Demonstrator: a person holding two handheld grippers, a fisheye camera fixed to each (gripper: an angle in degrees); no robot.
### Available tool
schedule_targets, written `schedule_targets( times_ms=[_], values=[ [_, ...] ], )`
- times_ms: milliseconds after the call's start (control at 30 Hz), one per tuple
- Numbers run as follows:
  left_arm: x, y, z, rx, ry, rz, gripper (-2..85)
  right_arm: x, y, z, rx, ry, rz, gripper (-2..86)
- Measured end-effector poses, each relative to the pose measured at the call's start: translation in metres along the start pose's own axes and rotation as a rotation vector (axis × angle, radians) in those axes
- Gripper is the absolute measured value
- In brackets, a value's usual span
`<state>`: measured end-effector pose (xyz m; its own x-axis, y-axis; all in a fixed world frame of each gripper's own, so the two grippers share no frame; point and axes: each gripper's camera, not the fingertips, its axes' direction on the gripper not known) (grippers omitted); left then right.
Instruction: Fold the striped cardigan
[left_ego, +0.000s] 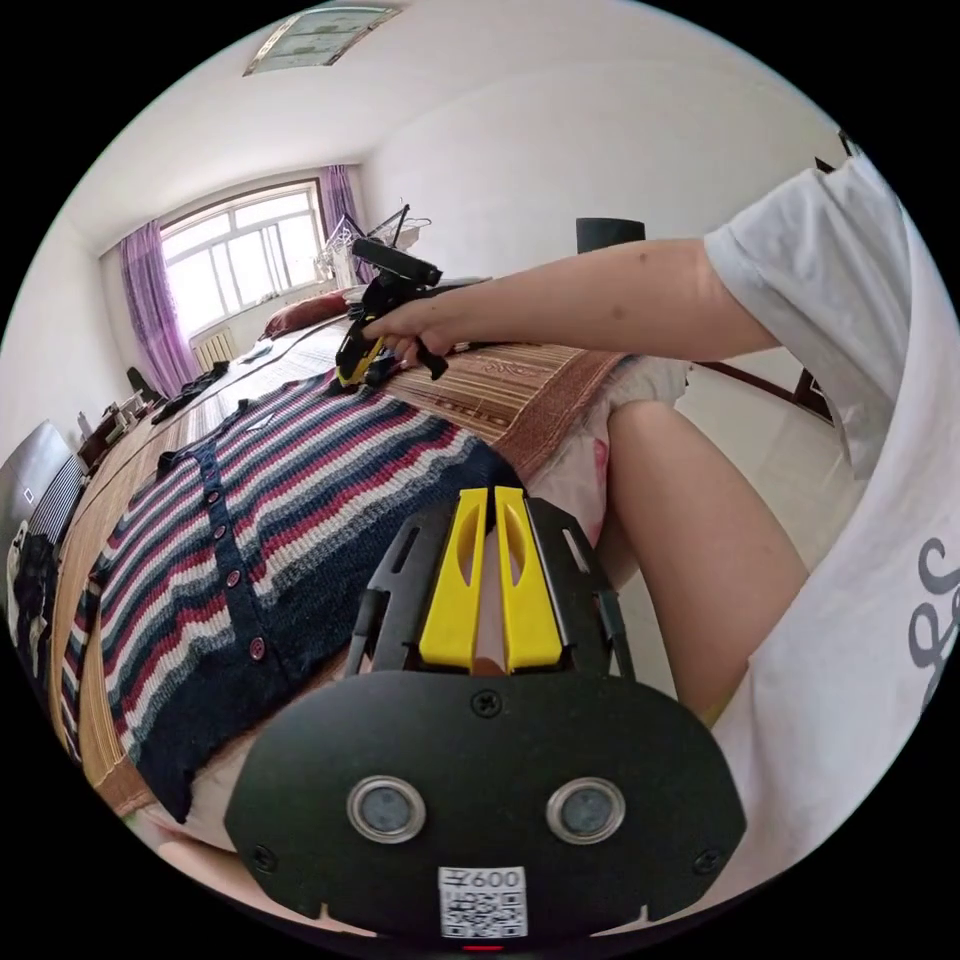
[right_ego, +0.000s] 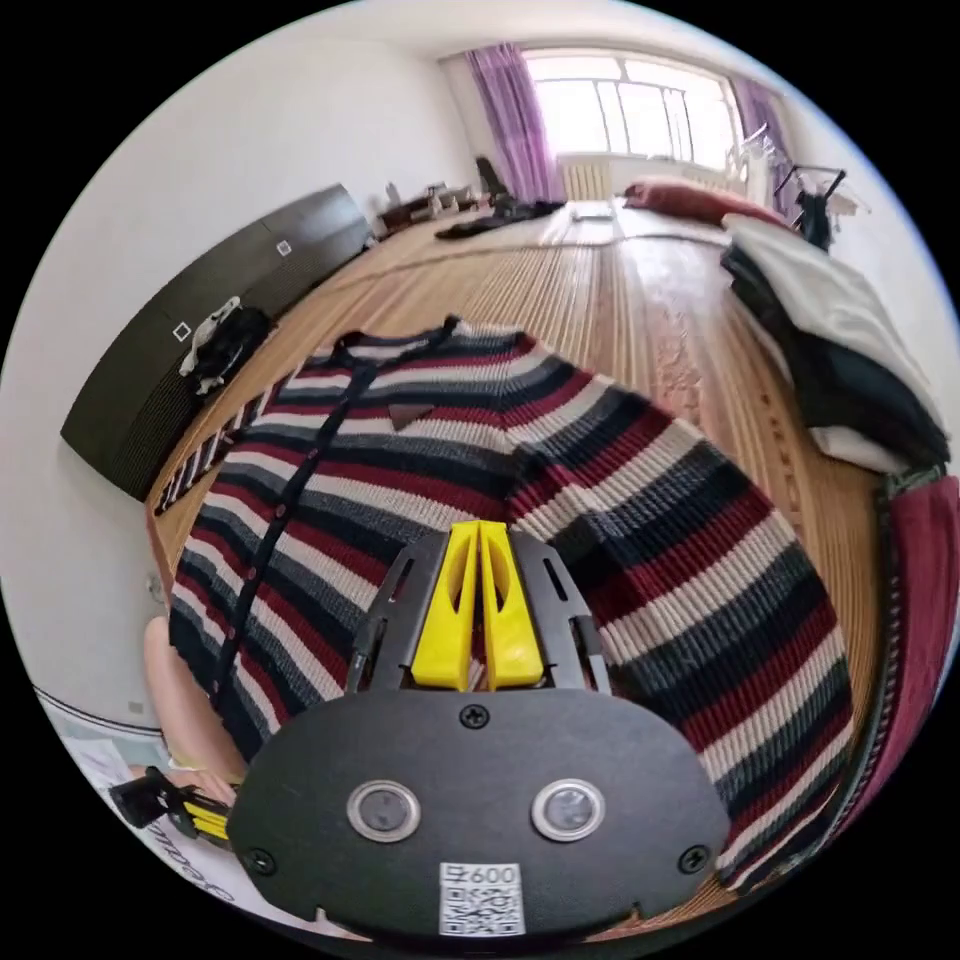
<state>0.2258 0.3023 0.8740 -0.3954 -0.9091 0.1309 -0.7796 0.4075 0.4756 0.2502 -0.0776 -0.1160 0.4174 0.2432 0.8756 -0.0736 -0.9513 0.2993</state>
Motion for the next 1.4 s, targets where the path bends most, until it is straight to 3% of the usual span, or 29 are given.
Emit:
schedule_targets(
  times_ms=[100, 333, 600, 767, 867, 933, 1067, 1133, 1200, 1300, 1400],
  values=[
    [-0.008, 0.005, 0.004, -0.033, 0.007, 0.004, 2.4, 0.026, -0.026, 0.009, -0.024, 0.046, 0.003, -0.8],
    [-0.06, 0.029, 0.023, -0.051, 0.162, -0.171, 2.4, 0.067, -0.048, -0.009, 0.051, -0.073, 0.096, -0.9],
    [-0.066, 0.038, 0.04, -0.074, 0.185, -0.038, 2.9, 0.026, -0.039, 0.012, -0.019, 0.009, -0.037, -0.9],
    [-0.093, 0.062, 0.069, -0.112, 0.249, -0.143, 5.5, -0.024, -0.037, 0.004, -0.033, 0.174, -0.106, -0.9],
    [-0.104, 0.078, 0.055, -0.02, 0.451, -0.146, 11.5, -0.053, -0.013, -0.019, 0.034, 0.145, -0.123, -0.8],
    [-0.103, 0.095, 0.043, -0.09, 0.508, -0.122, 13.3, -0.078, 0.01, -0.026, 0.03, 0.11, -0.189, -0.8],
    [-0.129, 0.139, -0.004, -0.127, 0.189, -0.145, 14.6, -0.137, 0.083, -0.04, 0.066, 0.002, -0.356, -0.8],
    [-0.178, 0.173, -0.039, -0.19, -0.103, -0.278, 16.1, -0.15, 0.112, -0.047, 0.078, -0.051, -0.323, -0.7],
    [-0.225, 0.208, -0.072, -0.157, -0.23, -0.459, 16.9, -0.159, 0.143, -0.055, 0.086, -0.126, -0.3, -0.5],
    [-0.287, 0.269, -0.115, -0.095, -0.246, -0.751, 17.3, -0.167, 0.2, -0.074, 0.16, -0.127, -0.262, 0.5],
    [-0.311, 0.309, -0.127, -0.067, -0.231, -0.845, 15.3, -0.179, 0.245, -0.086, 0.187, -0.055, -0.248, 4.7]
  ],
)
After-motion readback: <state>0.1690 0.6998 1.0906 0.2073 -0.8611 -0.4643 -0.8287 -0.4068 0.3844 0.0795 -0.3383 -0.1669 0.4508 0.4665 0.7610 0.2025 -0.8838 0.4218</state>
